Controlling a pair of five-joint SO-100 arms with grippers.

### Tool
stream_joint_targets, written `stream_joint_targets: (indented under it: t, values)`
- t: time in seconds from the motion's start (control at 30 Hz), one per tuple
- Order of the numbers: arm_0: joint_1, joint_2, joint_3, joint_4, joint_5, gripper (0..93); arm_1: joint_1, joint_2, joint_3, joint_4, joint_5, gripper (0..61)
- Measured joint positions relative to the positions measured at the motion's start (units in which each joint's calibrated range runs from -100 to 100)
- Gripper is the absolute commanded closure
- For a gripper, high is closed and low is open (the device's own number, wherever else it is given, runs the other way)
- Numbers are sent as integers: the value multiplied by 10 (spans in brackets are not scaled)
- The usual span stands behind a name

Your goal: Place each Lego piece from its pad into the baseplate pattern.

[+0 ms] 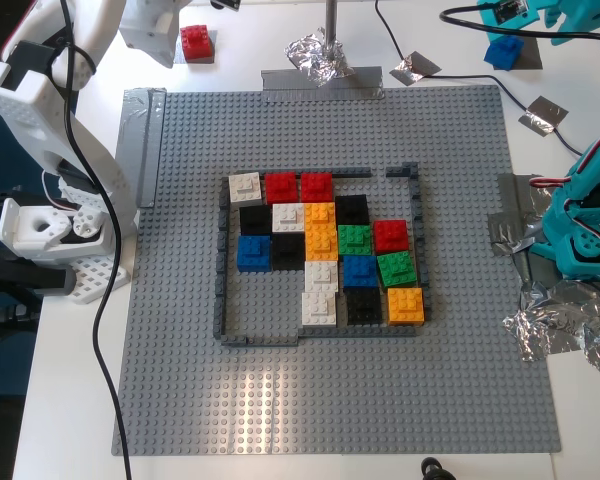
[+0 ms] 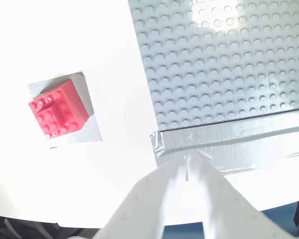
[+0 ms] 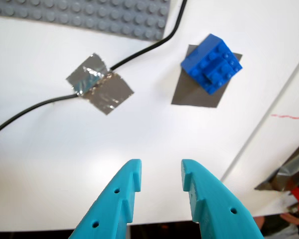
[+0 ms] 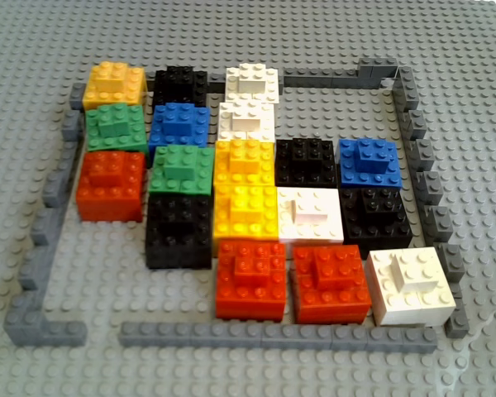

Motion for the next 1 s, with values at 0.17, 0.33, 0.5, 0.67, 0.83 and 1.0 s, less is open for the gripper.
stream_joint_targets:
  t: [0.17, 0.33, 0.5, 0.67, 0.83, 1.0]
  values:
    - [2, 0, 0, 0, 0, 833, -1, 0, 0, -16, 13, 612]
    - [1, 0, 0, 0, 0, 833, 0, 0, 0, -35, 28, 612]
    - [24, 2, 0, 0, 0, 828, -12, 0, 0, -59, 45, 612]
    - [33, 8, 0, 0, 0, 828, -17, 23, -29, -60, 64, 612]
    - [30, 77, -23, -7, 1, 827, -18, 113, -142, -33, 73, 599]
    - [30, 181, -132, 1, 7, 794, -11, 176, -220, -19, 67, 515]
